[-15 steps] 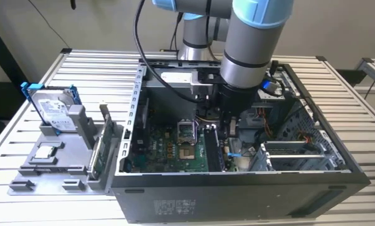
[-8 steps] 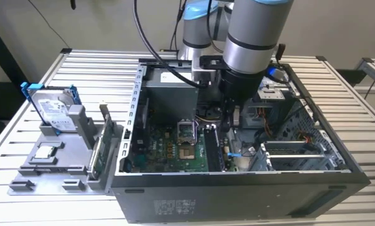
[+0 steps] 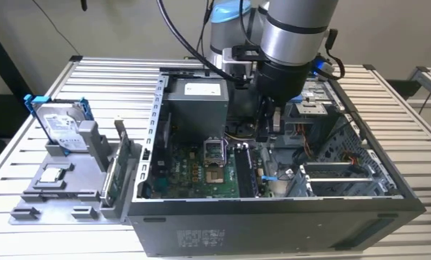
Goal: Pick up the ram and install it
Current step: 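Press down the ram until it locks into place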
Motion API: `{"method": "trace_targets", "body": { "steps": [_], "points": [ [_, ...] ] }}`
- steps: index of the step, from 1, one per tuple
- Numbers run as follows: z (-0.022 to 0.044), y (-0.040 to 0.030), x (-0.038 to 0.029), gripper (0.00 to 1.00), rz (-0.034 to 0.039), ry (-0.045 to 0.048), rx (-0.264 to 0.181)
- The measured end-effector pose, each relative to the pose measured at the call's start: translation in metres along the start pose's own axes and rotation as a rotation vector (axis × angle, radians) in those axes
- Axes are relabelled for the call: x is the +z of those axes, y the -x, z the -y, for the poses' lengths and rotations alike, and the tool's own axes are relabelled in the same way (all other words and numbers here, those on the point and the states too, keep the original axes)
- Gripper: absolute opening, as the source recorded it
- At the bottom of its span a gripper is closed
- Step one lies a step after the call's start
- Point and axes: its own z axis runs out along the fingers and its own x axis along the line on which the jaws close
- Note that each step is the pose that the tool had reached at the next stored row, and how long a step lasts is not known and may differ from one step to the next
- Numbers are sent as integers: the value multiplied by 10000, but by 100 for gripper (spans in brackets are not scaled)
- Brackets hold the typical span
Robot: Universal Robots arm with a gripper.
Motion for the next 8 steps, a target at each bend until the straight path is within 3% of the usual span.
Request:
{"method": "trace_targets", "body": {
  "steps": [8],
  "points": [
    [0, 0, -2, 11, 0, 0, 0]
  ]
}}
